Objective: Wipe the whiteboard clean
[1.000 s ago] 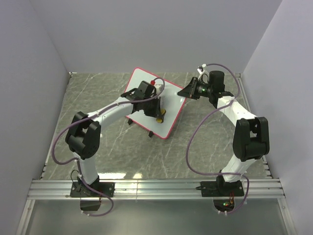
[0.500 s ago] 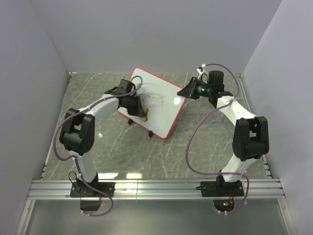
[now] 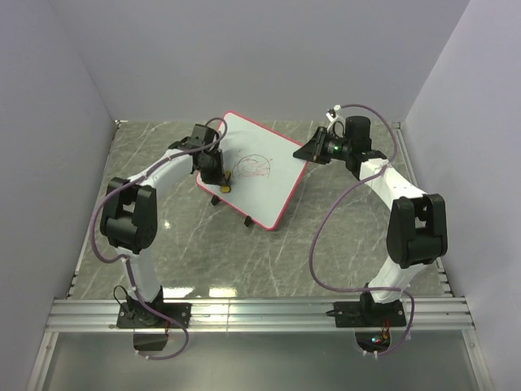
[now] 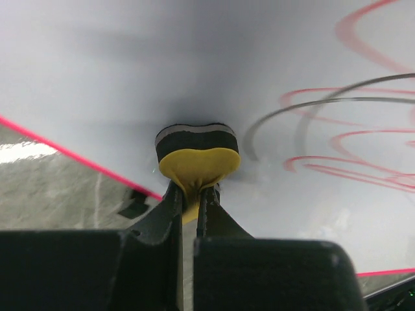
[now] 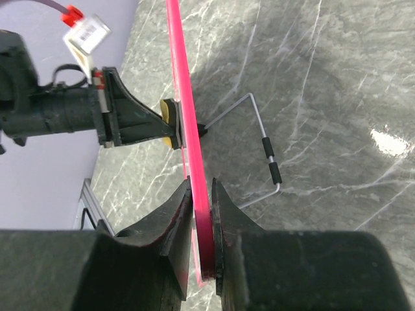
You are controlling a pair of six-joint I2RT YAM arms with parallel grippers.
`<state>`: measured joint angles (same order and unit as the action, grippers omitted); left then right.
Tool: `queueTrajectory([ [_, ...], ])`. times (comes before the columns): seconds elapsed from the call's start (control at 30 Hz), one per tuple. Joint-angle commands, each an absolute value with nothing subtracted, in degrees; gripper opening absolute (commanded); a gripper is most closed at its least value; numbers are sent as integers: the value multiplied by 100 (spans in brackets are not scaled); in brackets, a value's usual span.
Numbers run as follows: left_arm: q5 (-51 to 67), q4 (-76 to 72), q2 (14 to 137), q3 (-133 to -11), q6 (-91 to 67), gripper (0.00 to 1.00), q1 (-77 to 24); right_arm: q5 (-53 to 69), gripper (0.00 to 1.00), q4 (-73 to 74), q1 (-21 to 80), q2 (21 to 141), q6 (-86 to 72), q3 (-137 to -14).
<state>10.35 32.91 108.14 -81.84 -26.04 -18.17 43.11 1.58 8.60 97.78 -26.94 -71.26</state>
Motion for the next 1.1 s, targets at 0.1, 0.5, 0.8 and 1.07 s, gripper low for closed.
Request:
queueTrajectory([
  [0.1, 1494, 2786, 10960, -9192, -2584, 0, -2373, 3779, 0, 914, 1090, 10116, -2400, -7023],
  [0.5, 712, 3445, 11759, -10922, -2584, 0, -2057, 3753, 0, 941, 1090, 9941, -2338, -6812],
  [0.8, 1011, 3094, 11611, -9664, -2329, 0, -1925, 3727, 0, 897, 1090, 9870, -2355, -6733],
  [1.07, 1090, 2347, 10574, -7472, -2443, 0, -2083, 3753, 0, 686, 1090, 9817, -2443, -6478],
])
